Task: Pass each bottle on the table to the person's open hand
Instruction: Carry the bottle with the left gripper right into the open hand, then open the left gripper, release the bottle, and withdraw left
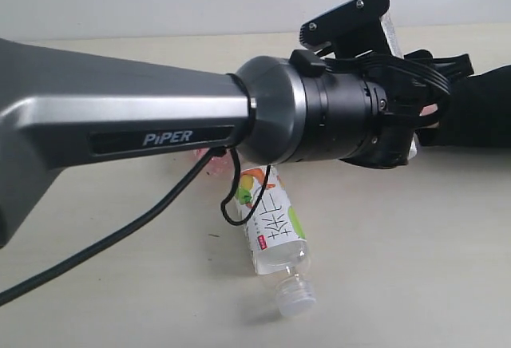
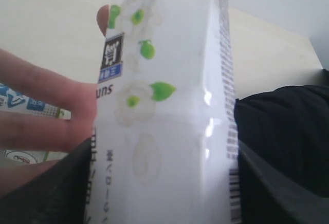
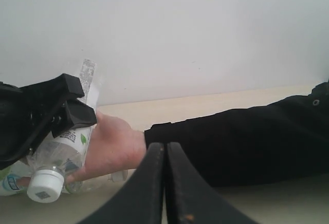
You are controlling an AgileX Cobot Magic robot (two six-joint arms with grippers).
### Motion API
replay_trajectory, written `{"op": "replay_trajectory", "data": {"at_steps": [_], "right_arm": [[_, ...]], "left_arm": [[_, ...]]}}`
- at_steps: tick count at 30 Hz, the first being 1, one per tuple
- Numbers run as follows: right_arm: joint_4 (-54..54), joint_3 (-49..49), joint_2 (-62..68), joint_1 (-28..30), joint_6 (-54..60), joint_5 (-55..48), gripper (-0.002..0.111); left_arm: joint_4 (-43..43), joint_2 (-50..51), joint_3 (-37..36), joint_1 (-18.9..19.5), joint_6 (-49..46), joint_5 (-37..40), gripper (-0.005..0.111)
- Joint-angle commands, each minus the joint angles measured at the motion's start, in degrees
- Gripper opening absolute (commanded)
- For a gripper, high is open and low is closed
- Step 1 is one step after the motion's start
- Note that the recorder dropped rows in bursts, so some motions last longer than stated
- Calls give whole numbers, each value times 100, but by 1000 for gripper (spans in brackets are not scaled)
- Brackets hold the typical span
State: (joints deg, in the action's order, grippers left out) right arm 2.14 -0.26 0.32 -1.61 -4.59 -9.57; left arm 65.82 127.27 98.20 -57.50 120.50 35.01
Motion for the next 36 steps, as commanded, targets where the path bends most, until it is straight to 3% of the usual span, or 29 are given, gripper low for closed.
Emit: {"op": "replay_trajectory", "data": {"at_steps": [1, 9, 13, 15, 20, 34, 36], "right_arm": [[2, 26, -32, 24, 5, 61, 1], [2, 26, -32, 24, 5, 61, 1], [2, 26, -32, 24, 5, 61, 1], [2, 26, -32, 24, 5, 61, 1], [2, 26, -32, 24, 5, 61, 1], [2, 26, -32, 24, 5, 61, 1], [2, 26, -32, 24, 5, 61, 1]], "left_arm": [[-162, 208, 43, 37, -34, 69, 42], [-204, 268, 43, 41, -23, 69, 47], [-356, 268, 43, 41, -23, 120, 82], [-364, 268, 43, 41, -43, 154, 88], [-369, 186, 43, 41, -227, 204, 89], [-1275, -991, 43, 41, -2199, 953, 89], [-1457, -1202, 43, 41, -2627, 982, 84]]}}
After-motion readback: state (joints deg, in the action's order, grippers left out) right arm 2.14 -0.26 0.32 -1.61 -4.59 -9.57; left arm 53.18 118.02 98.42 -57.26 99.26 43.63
